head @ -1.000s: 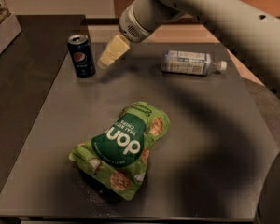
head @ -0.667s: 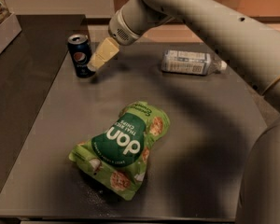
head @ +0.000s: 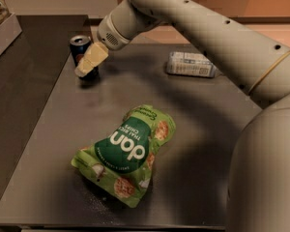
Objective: Move pepsi can near green rice chip bag
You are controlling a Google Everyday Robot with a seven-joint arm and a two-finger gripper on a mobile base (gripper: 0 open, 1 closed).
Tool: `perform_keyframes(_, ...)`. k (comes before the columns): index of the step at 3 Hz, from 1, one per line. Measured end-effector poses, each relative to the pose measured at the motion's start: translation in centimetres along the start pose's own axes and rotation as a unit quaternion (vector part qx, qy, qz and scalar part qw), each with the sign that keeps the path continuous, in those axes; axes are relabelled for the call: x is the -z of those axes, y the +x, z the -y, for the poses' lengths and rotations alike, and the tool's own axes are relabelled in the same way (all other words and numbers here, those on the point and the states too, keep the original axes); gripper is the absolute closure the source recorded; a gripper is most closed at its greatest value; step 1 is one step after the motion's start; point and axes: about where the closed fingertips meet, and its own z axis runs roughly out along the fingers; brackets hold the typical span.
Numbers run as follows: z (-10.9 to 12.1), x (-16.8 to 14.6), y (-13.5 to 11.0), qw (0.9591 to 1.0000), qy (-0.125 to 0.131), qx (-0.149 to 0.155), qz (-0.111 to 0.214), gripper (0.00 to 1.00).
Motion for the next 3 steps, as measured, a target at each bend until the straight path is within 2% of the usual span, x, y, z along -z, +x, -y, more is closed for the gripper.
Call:
perform_keyframes(1, -0.49, -1.22, -0.78, 0.9999, -0.01, 0.0, 0.011, 0.0)
perform_keyframes(2, -0.41, -1.88, -1.38, 0.9997, -0.012, 0.001, 0.022, 0.17)
perform_keyframes(3, 0.0, -2.07, -1.68, 0.9995, -0.01, 0.001, 0.031, 0.4)
